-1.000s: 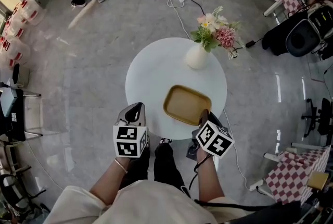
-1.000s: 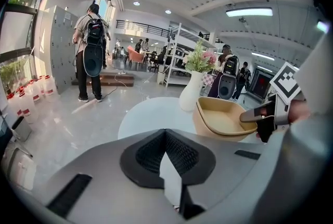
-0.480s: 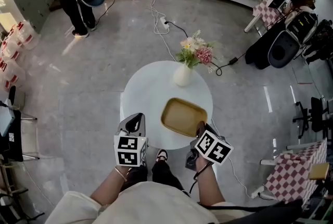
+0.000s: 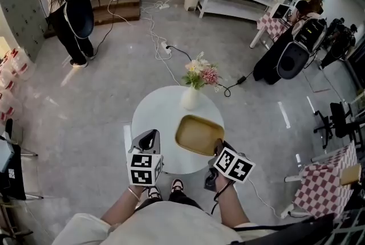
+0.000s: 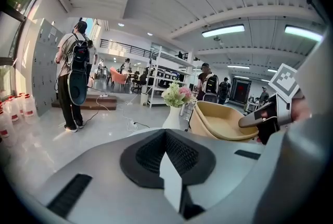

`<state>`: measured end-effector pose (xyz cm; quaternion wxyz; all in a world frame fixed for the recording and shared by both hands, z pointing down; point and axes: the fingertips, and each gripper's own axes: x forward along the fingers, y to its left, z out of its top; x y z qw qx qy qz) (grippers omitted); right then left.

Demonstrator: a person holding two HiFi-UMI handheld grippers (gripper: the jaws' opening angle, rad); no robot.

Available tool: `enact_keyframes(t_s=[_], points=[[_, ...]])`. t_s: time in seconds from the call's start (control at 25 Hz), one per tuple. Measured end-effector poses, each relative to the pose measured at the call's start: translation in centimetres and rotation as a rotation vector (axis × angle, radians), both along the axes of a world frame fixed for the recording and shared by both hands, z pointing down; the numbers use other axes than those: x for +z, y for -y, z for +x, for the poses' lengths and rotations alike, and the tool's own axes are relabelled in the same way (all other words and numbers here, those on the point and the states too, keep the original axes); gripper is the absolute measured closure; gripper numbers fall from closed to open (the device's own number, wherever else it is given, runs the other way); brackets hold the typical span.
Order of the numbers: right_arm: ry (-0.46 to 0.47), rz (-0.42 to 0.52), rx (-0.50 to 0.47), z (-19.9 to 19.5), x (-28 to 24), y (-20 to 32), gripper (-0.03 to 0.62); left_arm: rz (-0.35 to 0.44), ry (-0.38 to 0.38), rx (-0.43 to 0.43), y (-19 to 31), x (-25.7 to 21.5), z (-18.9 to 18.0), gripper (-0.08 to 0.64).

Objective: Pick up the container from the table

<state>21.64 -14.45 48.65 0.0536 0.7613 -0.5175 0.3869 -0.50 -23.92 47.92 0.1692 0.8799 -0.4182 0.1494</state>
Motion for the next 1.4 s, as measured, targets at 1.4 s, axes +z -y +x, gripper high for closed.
enact_keyframes(t_s=[1.4], points=[[-0.009,0.034,0.4,7.4,-1.4,-14.3,0.548,0.029,-0.037,0.389,-6.9,-1.5,12.5,0.548]])
